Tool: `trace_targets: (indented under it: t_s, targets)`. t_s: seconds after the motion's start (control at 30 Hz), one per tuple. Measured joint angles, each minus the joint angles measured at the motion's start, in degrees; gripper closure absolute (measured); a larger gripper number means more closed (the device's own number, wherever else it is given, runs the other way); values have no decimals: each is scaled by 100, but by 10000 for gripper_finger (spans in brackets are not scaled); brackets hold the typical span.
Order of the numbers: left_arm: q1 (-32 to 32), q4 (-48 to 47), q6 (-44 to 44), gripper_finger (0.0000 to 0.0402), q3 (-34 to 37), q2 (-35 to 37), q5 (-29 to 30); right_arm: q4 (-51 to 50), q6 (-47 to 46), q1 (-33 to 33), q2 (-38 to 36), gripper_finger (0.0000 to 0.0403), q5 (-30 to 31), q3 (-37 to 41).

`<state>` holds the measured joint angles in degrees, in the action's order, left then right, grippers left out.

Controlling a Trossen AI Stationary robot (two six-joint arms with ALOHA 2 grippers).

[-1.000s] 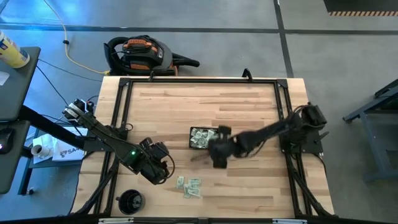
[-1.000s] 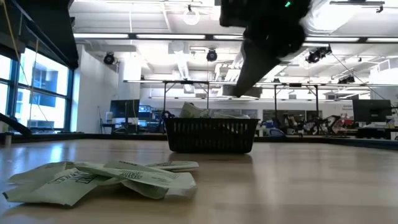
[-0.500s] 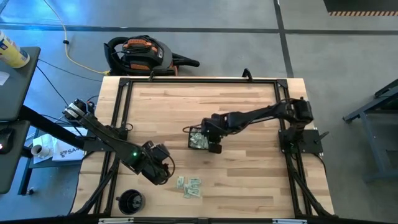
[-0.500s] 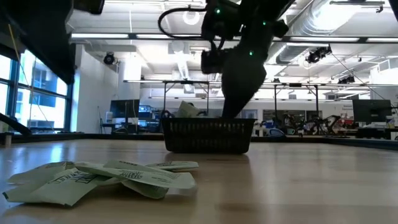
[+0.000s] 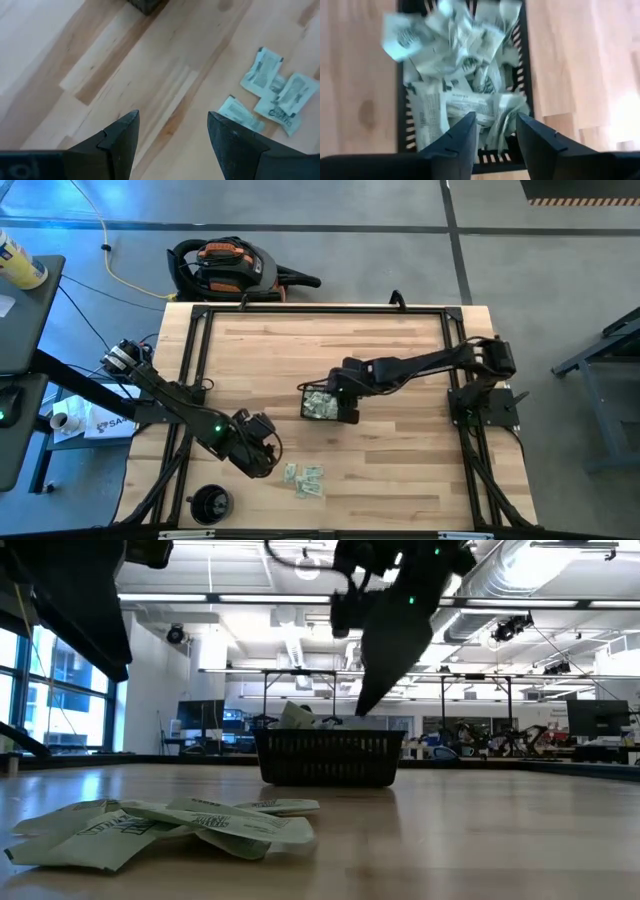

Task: Pick and place Stevia / Truvia into bins
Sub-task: Put the green stevia packet into the black basket

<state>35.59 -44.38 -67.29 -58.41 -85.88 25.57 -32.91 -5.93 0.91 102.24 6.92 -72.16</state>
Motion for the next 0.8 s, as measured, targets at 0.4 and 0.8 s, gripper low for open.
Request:
trace_targets:
  t_s: [0.4,0.8]
  targets:
    - [-475,1793,-1205,133,-3,-978,-1772,-181,-682,206,-743,194,156,-4]
    - [-353,2586,-2420,133,-30,-1888,-1934,-693,-1507,828,-693,130,900,-7]
